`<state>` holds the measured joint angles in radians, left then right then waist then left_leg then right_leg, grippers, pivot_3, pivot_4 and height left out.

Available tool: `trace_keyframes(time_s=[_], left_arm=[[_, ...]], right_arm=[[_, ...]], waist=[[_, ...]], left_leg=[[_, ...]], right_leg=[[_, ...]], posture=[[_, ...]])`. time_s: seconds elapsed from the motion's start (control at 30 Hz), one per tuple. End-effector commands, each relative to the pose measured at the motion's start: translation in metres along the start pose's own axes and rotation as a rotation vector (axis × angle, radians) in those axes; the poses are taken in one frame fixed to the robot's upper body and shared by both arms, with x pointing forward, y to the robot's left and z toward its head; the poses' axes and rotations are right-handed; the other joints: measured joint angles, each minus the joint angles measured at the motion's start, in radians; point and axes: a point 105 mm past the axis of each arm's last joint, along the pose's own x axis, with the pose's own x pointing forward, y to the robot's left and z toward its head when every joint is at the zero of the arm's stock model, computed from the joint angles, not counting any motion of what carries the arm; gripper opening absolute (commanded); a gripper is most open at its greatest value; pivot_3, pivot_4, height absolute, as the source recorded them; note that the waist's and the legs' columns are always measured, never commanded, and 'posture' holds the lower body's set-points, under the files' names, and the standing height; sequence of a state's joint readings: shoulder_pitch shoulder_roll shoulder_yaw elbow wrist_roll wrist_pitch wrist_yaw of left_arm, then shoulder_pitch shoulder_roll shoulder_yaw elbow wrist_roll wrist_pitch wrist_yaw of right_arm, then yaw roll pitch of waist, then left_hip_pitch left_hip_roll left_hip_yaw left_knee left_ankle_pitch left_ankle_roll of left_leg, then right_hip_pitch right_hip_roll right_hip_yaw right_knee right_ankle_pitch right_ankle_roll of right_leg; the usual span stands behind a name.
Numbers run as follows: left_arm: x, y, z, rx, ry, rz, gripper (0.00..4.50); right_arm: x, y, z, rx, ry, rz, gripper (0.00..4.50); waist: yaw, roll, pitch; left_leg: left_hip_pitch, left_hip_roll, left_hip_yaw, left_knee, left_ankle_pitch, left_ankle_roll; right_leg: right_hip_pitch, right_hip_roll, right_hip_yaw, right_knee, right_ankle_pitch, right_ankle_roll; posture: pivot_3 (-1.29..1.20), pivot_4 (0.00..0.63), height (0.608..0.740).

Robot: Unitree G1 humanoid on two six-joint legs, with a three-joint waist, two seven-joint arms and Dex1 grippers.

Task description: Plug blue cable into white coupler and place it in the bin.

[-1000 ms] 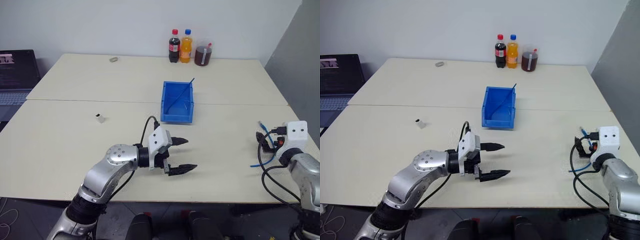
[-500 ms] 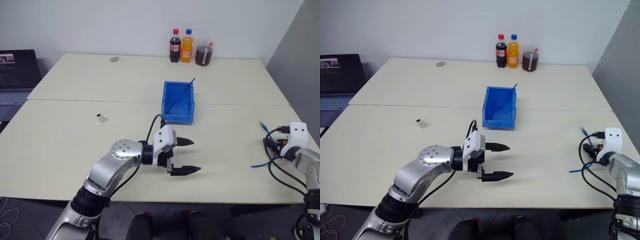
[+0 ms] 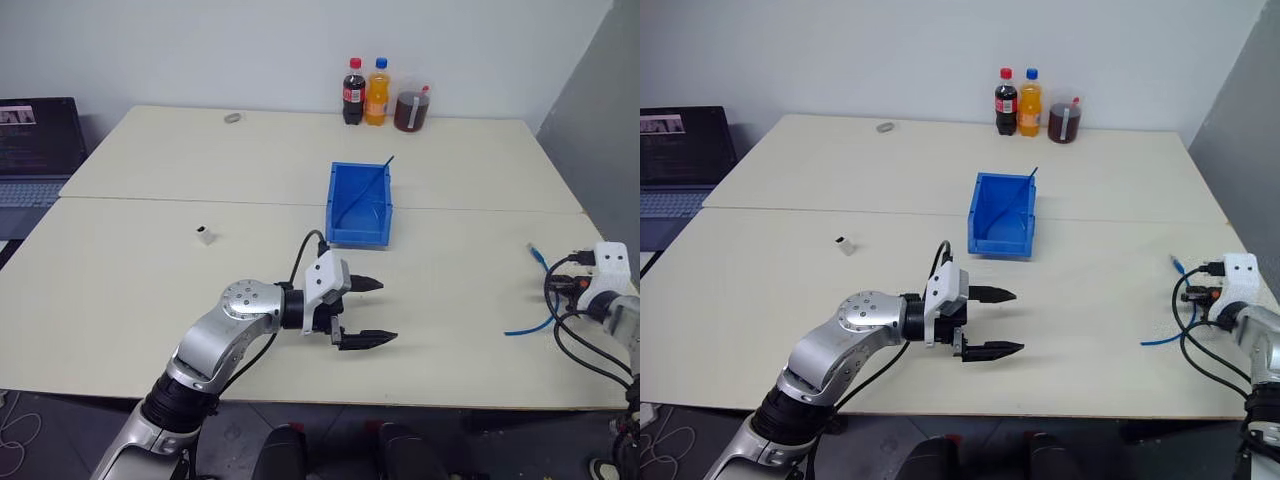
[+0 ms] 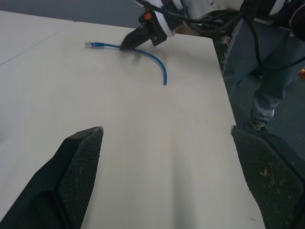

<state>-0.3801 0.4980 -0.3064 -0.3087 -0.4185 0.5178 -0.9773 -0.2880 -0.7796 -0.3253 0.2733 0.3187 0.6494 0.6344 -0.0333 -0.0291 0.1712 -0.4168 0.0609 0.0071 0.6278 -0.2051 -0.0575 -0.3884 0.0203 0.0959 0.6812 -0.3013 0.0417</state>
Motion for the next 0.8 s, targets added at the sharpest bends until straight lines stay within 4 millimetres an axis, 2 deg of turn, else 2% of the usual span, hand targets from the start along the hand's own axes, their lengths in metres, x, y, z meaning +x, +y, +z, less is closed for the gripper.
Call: trace_keyframes(time_s=[0.03, 0.13, 0.2, 0.4, 0.5, 0.67, 0.8], left_arm=[[-0.018, -0.009, -0.008, -0.015, 0.029, -0.004, 4.5], [-0.044, -0.009, -0.027, -0.052, 0.094, 0.079, 4.5], [-0.063, -0.01, -0.037, -0.076, 0.134, 0.133, 4.5], [-0.124, -0.001, -0.07, -0.165, 0.224, 0.375, 4.5], [-0.144, 0.003, -0.075, -0.176, 0.246, 0.444, 4.5], [-0.157, 0.009, -0.076, -0.202, 0.232, 0.494, 4.5], [-0.159, 0.018, -0.083, -0.207, 0.237, 0.518, 4.5]], right_arm=[[-0.019, 0.062, 0.044, -0.293, -0.113, 0.36, 0.05], [-0.033, 0.12, 0.042, -0.553, -0.082, 0.629, 0.05], [-0.034, 0.146, 0.037, -0.693, -0.072, 0.734, 0.05], [-0.007, 0.226, 0.03, -0.973, -0.156, 0.957, 0.05], [0.012, 0.263, 0.034, -1.061, -0.211, 1.03, 0.05], [0.031, 0.295, 0.045, -1.091, -0.266, 1.076, 0.05], [0.036, 0.317, 0.041, -1.104, -0.272, 1.136, 0.05]], waist=[[-0.015, 0.002, 0.0], [-0.032, 0.004, 0.002], [-0.033, 0.003, 0.002], [-0.032, 0.001, 0.004], [-0.03, 0.0, 0.006], [-0.007, -0.001, 0.006], [0.001, -0.001, 0.006]], left_leg=[[0.001, 0.001, 0.0, 0.0, 0.0, 0.0], [0.001, 0.002, -0.001, -0.001, 0.0, 0.0], [0.001, 0.003, -0.003, -0.001, 0.0, 0.0], [0.001, 0.002, 0.0, 0.0, 0.0, 0.0], [0.001, 0.003, 0.0, 0.001, 0.0, 0.0], [-0.001, 0.002, -0.001, 0.0, 0.0, 0.0], [-0.001, 0.002, -0.001, 0.0, 0.0, 0.0]], right_leg=[[0.0, 0.001, 0.001, 0.0, 0.0, 0.0], [0.0, 0.002, 0.001, 0.0, 0.0, -0.001], [0.0, 0.003, 0.0, 0.0, 0.0, -0.001], [-0.001, 0.0, -0.001, 0.001, 0.0, 0.0], [-0.001, 0.0, -0.001, 0.001, 0.0, 0.0], [-0.002, -0.003, -0.004, 0.001, 0.002, -0.005], [-0.002, -0.003, -0.005, 0.001, 0.002, -0.008]], posture=[[0.0, 0.15, 0.74], [0.0, 0.15, 0.74], [0.0, 0.15, 0.74], [0.0, 0.15, 0.74], [0.0, 0.15, 0.74], [0.0, 0.15, 0.74], [0.0, 0.15, 0.74]])
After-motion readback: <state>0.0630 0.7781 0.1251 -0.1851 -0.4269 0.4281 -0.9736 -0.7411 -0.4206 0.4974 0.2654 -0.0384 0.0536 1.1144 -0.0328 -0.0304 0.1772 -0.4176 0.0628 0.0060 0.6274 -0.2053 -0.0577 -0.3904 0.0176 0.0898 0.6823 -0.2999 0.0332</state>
